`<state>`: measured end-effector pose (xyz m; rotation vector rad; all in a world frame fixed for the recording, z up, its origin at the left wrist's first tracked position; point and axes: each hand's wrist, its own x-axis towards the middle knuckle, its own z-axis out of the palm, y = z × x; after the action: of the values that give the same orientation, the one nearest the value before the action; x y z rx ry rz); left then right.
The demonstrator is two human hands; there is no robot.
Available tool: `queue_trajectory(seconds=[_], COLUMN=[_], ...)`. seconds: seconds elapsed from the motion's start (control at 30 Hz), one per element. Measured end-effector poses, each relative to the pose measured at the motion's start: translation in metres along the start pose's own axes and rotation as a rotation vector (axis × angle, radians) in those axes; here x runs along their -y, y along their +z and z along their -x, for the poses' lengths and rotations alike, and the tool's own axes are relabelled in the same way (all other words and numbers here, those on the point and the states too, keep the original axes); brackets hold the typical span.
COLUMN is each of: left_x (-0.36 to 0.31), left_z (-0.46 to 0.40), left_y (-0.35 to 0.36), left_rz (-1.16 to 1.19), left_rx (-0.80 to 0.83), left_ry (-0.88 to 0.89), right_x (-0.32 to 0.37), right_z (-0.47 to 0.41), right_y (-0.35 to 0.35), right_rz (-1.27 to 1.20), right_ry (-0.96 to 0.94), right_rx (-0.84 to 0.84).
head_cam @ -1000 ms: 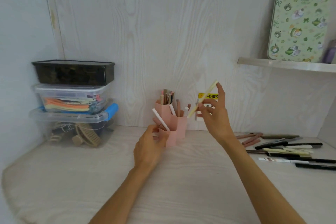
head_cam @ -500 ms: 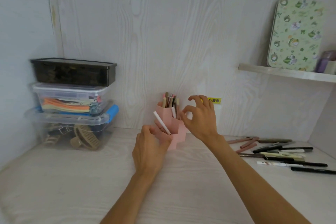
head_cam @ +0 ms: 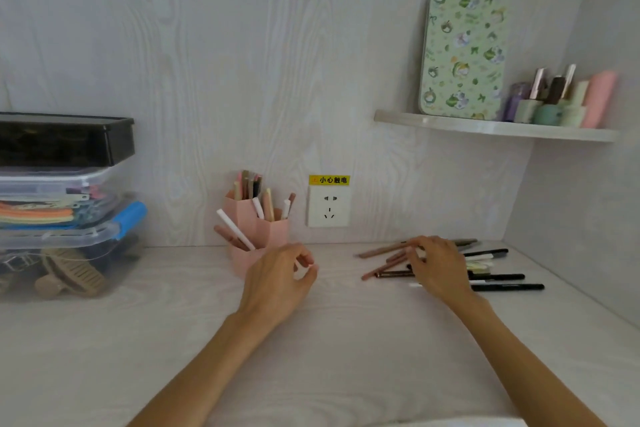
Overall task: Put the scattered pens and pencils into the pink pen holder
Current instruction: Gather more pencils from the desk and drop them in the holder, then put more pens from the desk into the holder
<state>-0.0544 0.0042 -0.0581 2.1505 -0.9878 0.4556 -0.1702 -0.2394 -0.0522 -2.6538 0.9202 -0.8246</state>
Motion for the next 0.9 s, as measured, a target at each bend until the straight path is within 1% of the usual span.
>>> queue_trajectory(seconds=[0.07,0.13,0.17,0.2,0.23,0.3,0.43,0.5,0.63,0.73,0.83,0.9], left_x=[-0.020,-0.040,-0.050,-0.057,-0.061,-0.064,-0.052,-0.041,-0.018,-0.007,-0.003,0.002], left_z=[-0.008,-0.013,-0.014,-0.015,-0.016,-0.017,-0.019,-0.019,-0.016,-0.011,-0.009,-0.009], left_y=[0.023,0.047,0.059,0.068,0.074,0.081,0.074,0.062,0.025,-0.006,-0.029,-0.047], left_rz=[0.024,-0.043,-0.109,-0.169,-0.199,-0.171,-0.128,-0.121,-0.002,0.057,0.074,0.087], left_rx=[0.175,0.354,0.404,0.403,0.363,0.269,0.204,0.161,-0.036,-0.163,-0.299,-0.401], left_ry=[-0.007,-0.007,0.007,0.023,0.029,0.012,-0.040,-0.052,-0.048,-0.063,-0.076,-0.092], right_x=[-0.027,-0.047,-0.055,-0.059,-0.058,-0.050,-0.017,-0.001,0.028,0.051,0.067,0.081], right_z=[0.003,0.007,0.011,0.013,0.015,0.016,0.014,0.012,0.010,0.010,0.008,0.004], right_y=[-0.005,-0.007,-0.008,-0.007,-0.005,0.001,0.020,0.028,0.043,0.050,0.054,0.058], right_rz=[0.059,0.113,0.165,0.219,0.259,0.267,0.201,0.184,0.083,0.031,0.003,-0.025], right_ry=[0.172,0.283,0.312,0.319,0.307,0.254,0.137,0.072,-0.082,-0.164,-0.169,-0.140], right_rx=[0.144,0.273,0.300,0.308,0.312,0.330,0.363,0.357,0.304,0.265,0.282,0.299])
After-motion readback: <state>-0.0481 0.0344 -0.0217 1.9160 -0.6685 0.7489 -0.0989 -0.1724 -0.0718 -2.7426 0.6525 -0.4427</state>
